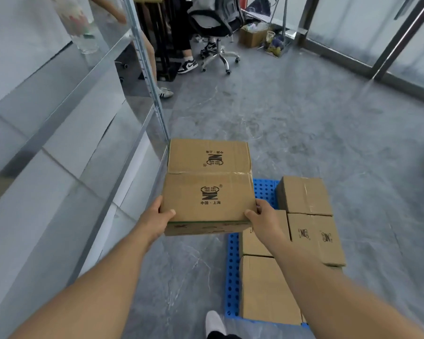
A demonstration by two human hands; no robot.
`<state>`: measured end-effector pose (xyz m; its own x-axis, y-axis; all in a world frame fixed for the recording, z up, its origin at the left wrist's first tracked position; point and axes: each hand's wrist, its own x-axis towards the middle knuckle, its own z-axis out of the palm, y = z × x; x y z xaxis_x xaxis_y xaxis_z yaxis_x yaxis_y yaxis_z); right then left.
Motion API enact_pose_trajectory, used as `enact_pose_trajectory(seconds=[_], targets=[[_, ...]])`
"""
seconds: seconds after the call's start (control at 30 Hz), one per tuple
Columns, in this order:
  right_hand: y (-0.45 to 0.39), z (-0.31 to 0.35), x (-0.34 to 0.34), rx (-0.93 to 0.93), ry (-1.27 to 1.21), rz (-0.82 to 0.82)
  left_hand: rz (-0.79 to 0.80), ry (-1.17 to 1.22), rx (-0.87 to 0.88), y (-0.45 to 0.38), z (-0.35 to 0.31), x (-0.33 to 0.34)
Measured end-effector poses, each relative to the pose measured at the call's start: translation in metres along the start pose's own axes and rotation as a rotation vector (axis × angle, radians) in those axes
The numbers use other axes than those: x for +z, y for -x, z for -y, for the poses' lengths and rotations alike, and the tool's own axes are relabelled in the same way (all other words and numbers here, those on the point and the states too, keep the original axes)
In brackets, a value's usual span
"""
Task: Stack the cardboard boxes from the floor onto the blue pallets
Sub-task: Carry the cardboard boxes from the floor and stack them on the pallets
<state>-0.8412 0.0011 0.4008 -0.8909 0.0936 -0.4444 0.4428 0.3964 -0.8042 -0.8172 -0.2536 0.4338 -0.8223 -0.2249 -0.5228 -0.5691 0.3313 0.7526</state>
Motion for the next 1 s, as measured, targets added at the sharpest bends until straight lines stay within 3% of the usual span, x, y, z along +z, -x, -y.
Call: enact_pose_trajectory(seconds=[0.37, 0.73, 1.0], targets=[[-0.046, 0.031, -0.012, 0.15, -0.109, -0.257, 0.247, -0.137, 0.092, -0.115, -0.076, 0.01], [-0.078, 0.075, 0.029, 0.329, -0.215, -0.537, 0.492, -0.287, 0.195, -0.233, -0.14, -0.007], [-0.115, 0.065, 0.038, 0.442, -0.32, -0.621, 0.661, -0.422, 0.239, -0.294, -0.174, 0.039]])
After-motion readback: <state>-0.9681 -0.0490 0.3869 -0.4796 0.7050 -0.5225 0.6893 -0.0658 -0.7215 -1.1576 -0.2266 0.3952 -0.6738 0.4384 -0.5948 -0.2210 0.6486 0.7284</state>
